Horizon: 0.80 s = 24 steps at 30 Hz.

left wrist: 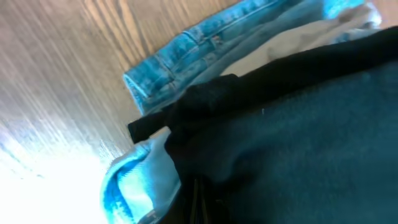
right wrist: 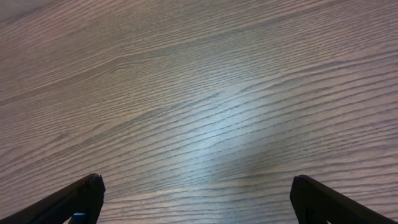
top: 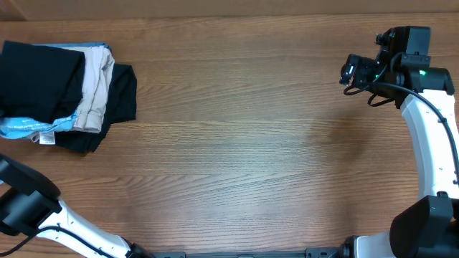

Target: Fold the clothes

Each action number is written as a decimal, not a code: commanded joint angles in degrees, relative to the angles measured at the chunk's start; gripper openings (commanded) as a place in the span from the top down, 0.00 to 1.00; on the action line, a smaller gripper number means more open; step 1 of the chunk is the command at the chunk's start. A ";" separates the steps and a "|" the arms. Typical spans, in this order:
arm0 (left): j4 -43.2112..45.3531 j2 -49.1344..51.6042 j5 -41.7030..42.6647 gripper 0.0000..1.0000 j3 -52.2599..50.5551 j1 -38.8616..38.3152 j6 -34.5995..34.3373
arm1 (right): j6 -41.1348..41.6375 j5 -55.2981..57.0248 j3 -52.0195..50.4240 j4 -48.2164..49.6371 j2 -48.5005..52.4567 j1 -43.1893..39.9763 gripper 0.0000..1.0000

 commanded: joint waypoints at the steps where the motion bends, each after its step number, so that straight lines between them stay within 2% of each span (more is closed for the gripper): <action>1: 0.13 -10.45 6.93 0.96 3.52 -0.79 0.50 | 0.31 -0.11 0.76 0.09 -0.04 -0.11 0.00; 3: 0.15 -16.13 6.91 0.96 3.56 -2.43 -1.18 | 0.28 -0.11 0.76 0.09 -0.04 -0.11 0.00; 6: 0.52 -22.58 6.64 0.96 3.56 -8.79 -1.55 | 0.28 -0.11 0.76 0.09 -0.04 -0.11 0.00; 8: 0.98 -23.63 5.55 0.96 3.54 -17.18 -3.28 | 0.28 -0.11 0.76 0.09 -0.04 -0.11 0.00; 9: 0.96 -23.17 4.48 0.94 3.41 -20.79 -4.00 | 0.28 -0.11 0.76 0.09 -0.04 -0.11 0.00; 10: 0.96 -22.56 3.93 0.87 3.37 -23.96 -3.96 | 0.28 -0.11 0.76 0.09 -0.04 -0.11 0.00; 12: 1.01 -21.29 1.70 0.68 3.37 -29.35 -3.91 | 0.28 -0.11 0.76 0.09 -0.04 -0.11 0.00; 14: 1.46 -19.85 -0.79 0.29 3.37 -33.33 -3.93 | 0.31 -0.11 0.76 0.09 -0.04 -0.11 0.00; 15: 1.42 -18.97 -1.33 0.00 3.37 -35.04 -3.91 | 0.28 -0.11 0.76 0.09 -0.04 -0.11 0.00; 24: 0.33 -17.68 -1.31 0.00 3.34 -36.09 -3.89 | 0.28 -0.11 0.76 0.09 -0.04 -0.11 0.00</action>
